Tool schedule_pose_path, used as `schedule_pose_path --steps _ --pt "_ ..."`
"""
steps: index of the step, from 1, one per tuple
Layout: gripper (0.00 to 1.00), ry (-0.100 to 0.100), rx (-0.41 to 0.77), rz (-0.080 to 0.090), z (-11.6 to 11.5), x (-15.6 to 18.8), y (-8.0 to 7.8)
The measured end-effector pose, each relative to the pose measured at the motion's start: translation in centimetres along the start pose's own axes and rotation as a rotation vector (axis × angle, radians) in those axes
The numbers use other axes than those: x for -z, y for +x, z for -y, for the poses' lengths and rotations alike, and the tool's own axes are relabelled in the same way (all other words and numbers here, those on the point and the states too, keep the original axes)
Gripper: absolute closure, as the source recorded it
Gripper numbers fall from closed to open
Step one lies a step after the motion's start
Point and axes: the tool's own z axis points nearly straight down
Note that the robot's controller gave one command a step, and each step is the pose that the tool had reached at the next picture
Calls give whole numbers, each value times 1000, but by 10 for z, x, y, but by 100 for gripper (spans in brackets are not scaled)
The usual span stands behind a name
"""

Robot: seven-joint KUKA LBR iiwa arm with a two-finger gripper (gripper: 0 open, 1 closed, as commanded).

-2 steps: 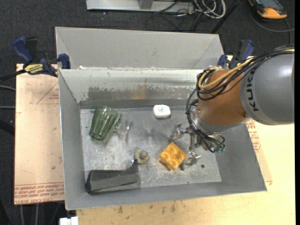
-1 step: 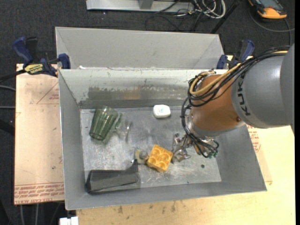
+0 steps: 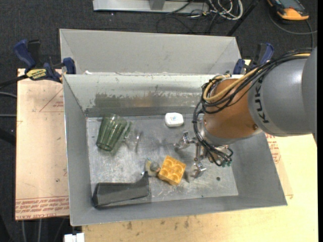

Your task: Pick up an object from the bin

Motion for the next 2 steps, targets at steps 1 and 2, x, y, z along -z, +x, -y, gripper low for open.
schedule_pose_path --steps 1,2 --pt "0 0 1 -1 0 0 0" --pt "100 -2 -22 -26 -55 -1 15"
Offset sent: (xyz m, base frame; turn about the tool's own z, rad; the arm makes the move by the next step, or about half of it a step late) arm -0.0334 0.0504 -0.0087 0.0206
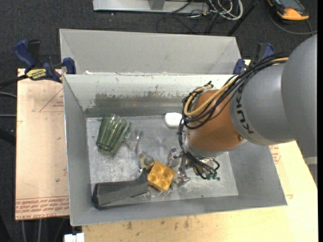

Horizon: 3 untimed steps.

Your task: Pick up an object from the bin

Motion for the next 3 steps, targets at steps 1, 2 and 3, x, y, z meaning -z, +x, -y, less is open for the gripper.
schedule_pose_path --steps 1,2,3 --pt "100 0 0 -1 0 0 0" --pt "100 -3 -33 7 -11 189 -18" --pt "100 -4 -32 -2 -11 185 -17"
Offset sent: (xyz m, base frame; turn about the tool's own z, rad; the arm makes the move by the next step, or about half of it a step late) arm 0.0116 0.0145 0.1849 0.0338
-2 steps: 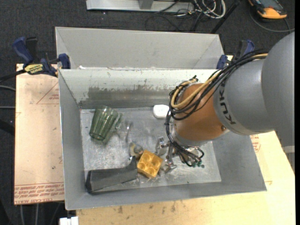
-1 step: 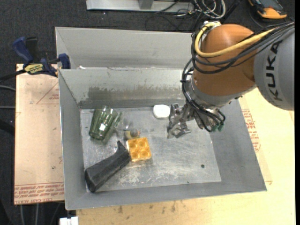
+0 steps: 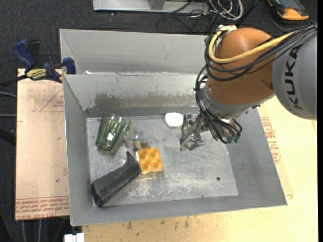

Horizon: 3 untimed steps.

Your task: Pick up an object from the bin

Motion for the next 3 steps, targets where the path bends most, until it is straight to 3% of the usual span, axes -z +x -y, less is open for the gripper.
schedule_pose_path --steps 1,2,3 --pt "0 -4 228 -7 -77 -90 -40" --pt "0 -2 225 -3 -75 -88 -41" --pt "100 -11 217 -8 -21 -181 -57"
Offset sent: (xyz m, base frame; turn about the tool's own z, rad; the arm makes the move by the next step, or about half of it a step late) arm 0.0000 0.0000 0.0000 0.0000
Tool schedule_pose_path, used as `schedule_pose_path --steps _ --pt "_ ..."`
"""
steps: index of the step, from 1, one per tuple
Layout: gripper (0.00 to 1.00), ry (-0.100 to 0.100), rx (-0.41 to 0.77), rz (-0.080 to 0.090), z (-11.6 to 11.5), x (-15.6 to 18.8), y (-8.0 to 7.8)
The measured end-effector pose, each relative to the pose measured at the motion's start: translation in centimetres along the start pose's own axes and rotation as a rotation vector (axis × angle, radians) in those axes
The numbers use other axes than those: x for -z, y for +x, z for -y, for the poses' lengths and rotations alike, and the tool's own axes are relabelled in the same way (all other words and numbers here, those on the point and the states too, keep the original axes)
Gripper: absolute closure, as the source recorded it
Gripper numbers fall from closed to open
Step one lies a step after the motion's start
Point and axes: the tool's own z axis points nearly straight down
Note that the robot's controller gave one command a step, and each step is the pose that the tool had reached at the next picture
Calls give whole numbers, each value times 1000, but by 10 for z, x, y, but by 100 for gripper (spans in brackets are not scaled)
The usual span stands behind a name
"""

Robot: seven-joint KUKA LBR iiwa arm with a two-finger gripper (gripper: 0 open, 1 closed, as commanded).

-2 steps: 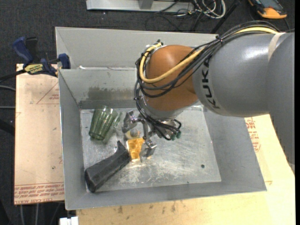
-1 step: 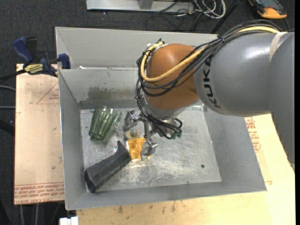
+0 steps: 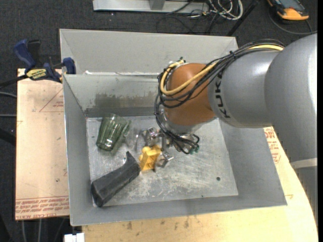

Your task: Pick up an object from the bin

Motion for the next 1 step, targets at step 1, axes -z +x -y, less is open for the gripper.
schedule_pose_path --steps 1 --pt "100 1 0 2 0 0 0"
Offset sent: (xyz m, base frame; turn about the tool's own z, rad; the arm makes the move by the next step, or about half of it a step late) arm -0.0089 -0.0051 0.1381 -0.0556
